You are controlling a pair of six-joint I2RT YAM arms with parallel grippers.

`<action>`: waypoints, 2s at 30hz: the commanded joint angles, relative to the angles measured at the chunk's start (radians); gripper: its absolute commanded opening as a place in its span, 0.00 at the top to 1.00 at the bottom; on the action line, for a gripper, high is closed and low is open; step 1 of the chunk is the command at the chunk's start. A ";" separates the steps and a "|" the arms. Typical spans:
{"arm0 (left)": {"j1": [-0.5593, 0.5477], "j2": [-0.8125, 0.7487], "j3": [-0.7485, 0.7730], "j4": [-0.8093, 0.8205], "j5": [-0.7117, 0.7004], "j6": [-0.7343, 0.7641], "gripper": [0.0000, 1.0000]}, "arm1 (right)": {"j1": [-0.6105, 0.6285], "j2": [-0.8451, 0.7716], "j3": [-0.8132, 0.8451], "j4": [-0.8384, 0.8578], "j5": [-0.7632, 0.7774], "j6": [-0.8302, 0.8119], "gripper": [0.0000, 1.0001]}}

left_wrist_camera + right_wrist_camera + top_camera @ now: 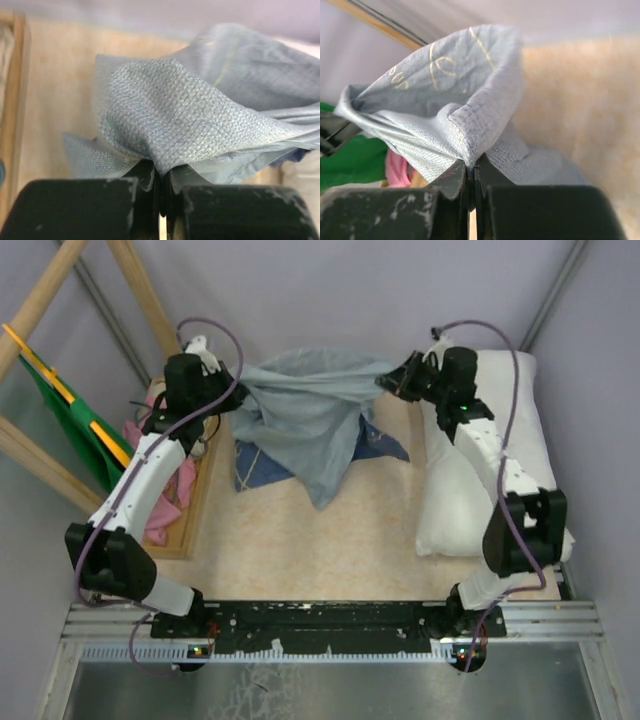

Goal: Remove the pillowcase from the pillow
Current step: Adjust the pillowcase at the center of the board.

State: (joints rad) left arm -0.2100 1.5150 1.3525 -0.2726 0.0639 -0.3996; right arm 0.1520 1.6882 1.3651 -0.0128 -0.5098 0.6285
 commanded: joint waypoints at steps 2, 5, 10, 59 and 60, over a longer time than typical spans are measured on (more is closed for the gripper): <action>0.040 -0.238 -0.013 0.048 -0.099 0.118 1.00 | -0.077 -0.404 -0.095 0.051 0.196 -0.062 1.00; 0.040 -0.399 -0.250 0.069 -0.143 0.093 1.00 | -0.139 -0.591 -0.378 0.104 0.336 -0.029 1.00; 0.037 -0.527 -0.620 0.041 0.008 -0.048 0.43 | -0.200 -0.661 -0.690 0.037 0.488 0.040 0.57; -0.091 0.275 0.446 -0.266 -0.142 0.235 1.00 | 0.183 -0.075 0.151 -0.384 0.387 -0.269 1.00; -0.129 0.239 0.438 -0.252 -0.339 0.281 1.00 | 0.189 -0.101 0.181 -0.402 0.475 -0.278 1.00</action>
State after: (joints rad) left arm -0.2794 1.9568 1.6749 -0.4580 0.2947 -0.2642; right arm 0.3317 1.7645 1.3647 -0.3706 -0.2493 0.4026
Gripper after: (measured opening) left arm 0.021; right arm 0.016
